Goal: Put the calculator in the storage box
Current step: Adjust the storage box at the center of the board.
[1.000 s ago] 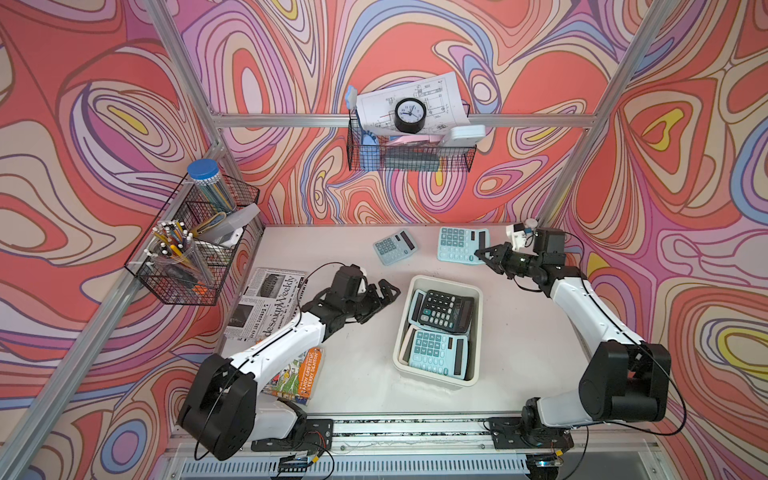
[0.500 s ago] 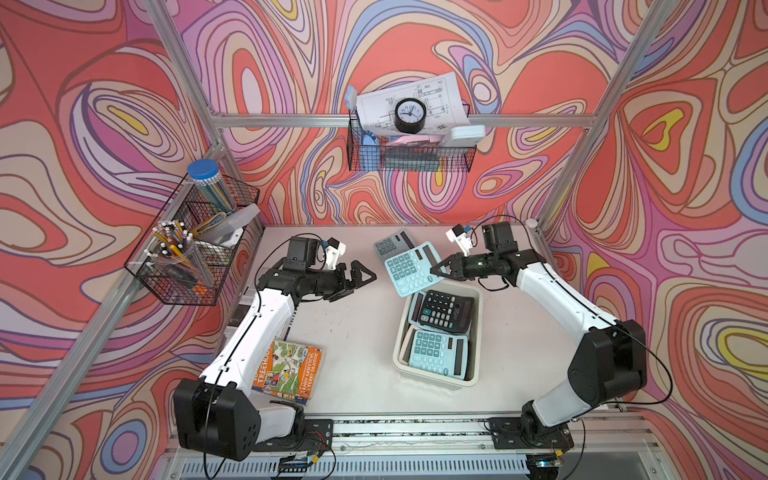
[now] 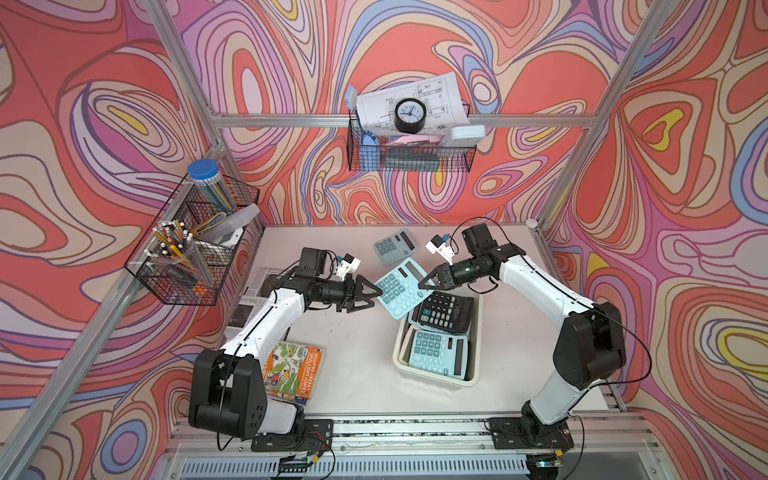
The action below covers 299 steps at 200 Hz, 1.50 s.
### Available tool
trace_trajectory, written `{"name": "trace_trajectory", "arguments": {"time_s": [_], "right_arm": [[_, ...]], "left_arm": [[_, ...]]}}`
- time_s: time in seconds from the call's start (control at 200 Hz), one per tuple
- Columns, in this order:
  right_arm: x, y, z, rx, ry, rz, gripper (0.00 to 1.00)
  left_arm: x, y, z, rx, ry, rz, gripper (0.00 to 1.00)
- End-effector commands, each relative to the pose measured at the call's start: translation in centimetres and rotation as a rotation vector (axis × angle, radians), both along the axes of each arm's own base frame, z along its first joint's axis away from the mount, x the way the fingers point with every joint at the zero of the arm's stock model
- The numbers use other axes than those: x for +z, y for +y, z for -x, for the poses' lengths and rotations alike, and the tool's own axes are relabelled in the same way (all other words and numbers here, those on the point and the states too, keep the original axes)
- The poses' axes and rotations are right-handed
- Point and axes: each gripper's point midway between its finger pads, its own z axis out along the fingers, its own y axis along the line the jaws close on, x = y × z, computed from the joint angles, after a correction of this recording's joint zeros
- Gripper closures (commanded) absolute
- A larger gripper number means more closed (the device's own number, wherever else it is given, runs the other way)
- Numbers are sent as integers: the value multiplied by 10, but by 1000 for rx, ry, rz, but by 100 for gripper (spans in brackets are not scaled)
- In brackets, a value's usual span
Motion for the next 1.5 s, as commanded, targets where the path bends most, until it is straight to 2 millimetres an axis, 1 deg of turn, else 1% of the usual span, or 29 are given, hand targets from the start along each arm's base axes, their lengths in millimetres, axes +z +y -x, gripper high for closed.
{"name": "trace_trajectory", "arguments": {"time_s": [0.0, 0.21, 0.26, 0.401, 0.471, 0.561, 0.631, 0.656, 0.736, 0.781, 0.836, 0.856, 0.866, 0.886, 0.906, 0.986, 1.012, 1.082, 1.167, 1.192, 1.202, 1.317, 1.492], "right_arm": [[19, 12, 11, 82, -15, -81, 100], [23, 21, 24, 144, 5, -109, 100], [24, 23, 27, 158, 6, -108, 100], [24, 30, 32, 188, 15, -106, 100], [26, 31, 32, 189, 12, -107, 100], [30, 32, 30, 182, 6, -110, 100], [32, 33, 26, 164, -2, -107, 92], [33, 33, 25, 158, -3, -108, 87], [34, 33, 18, 120, -13, -93, 66], [34, 32, 14, 92, -17, -83, 51], [34, 31, 9, 56, -21, -70, 39], [35, 31, 8, 42, -25, -67, 33], [36, 31, 7, 37, -26, -66, 27], [37, 30, 5, 22, -28, -66, 21], [38, 30, 3, 7, -27, -67, 16], [44, 29, -3, -46, -23, -82, 3], [45, 28, -6, -66, -20, -86, 2], [49, 29, -10, -105, -6, -108, 2], [53, 29, -15, -153, 14, -133, 2], [55, 29, -16, -165, 17, -140, 2], [57, 29, -17, -172, 17, -147, 2], [70, 30, -21, -260, 14, -235, 2], [72, 31, -29, -421, 59, -286, 2]], "left_arm": [[13, -5, -4, -21, -28, 68, 51], [16, -8, -3, -28, -7, 110, 64], [20, -9, -5, -33, -36, 123, 67], [24, -12, -4, -38, -36, 150, 81], [25, -13, -3, -38, -32, 159, 91], [27, -14, -3, -31, -34, 168, 95], [28, -13, -4, -11, -35, 169, 97], [29, -13, -5, -2, -39, 169, 97], [31, -10, -10, 48, -43, 163, 96], [32, -9, -14, 83, -48, 164, 96], [36, -7, -20, 130, -64, 173, 96], [37, -6, -22, 150, -62, 180, 96], [38, -6, -24, 160, -66, 183, 96], [40, -5, -26, 180, -72, 192, 95], [41, -4, -29, 203, -71, 198, 95], [48, 1, -38, 292, -93, 231, 95], [49, 4, -41, 327, -99, 241, 94], [53, 12, -49, 424, -117, 273, 95], [56, 20, -54, 540, -137, 312, 95], [53, 22, -55, 574, -130, 314, 95], [55, 24, -55, 589, -136, 319, 95], [53, 25, -56, 715, -154, 333, 96], [56, 28, -55, 878, -188, 348, 98]]}}
